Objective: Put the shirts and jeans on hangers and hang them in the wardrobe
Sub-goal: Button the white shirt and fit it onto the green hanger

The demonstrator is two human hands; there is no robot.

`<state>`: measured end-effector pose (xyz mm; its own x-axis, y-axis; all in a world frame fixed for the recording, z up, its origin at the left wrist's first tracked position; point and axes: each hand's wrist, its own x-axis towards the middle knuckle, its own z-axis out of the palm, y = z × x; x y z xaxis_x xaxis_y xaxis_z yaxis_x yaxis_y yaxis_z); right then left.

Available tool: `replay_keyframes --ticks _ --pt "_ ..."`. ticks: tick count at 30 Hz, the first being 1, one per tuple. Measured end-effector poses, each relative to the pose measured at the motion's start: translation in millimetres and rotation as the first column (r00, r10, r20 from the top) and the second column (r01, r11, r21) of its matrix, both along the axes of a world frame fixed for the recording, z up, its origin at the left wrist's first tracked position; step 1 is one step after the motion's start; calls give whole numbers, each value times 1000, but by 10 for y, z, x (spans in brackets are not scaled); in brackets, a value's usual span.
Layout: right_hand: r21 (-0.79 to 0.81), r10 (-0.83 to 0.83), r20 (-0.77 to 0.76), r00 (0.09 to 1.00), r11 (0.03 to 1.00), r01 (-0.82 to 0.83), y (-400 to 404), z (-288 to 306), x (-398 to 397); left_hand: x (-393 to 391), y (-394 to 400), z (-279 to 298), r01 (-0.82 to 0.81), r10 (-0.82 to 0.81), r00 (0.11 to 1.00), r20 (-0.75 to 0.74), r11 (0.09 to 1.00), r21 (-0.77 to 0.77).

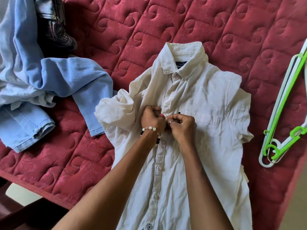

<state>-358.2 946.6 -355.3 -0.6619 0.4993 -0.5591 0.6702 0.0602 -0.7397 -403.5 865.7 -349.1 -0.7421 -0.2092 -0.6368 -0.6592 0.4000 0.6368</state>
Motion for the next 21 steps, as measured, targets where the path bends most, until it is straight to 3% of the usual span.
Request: replay_keyframes --ticks 3,8,10,13,15,17,19,21 --pt "84 98 -28 995 992 -95 37 30 -17 -16 16 3 -1 2 1000 26 1000 -27" --pt "329 259 -314 914 932 -151 3 -40 109 -163 19 -11 -20 24 978 206 1000 -23" --pt "285 213 -329 920 951 -118 -12 -41 121 -162 26 -34 -38 40 975 216 999 -10" --pt "54 95 -157 983 995 -87 29 -96 63 -106 20 -55 -96 85 978 193 994 52" --pt "-78 103 -67 992 991 -108 106 -129 -2 -56 11 -48 -89 76 988 137 993 84" --pt "-88 154 -49 987 984 -157 170 -116 -67 -12 -2 -87 -68 60 994 87 994 90" --pt "102 283 -100 954 957 -273 177 -72 -76 -15 8 -108 -52 46 996 81 996 75" --pt "379 440 -203 875 859 -344 131 -28 -55 -63 18 -124 -46 40 994 105 998 49"
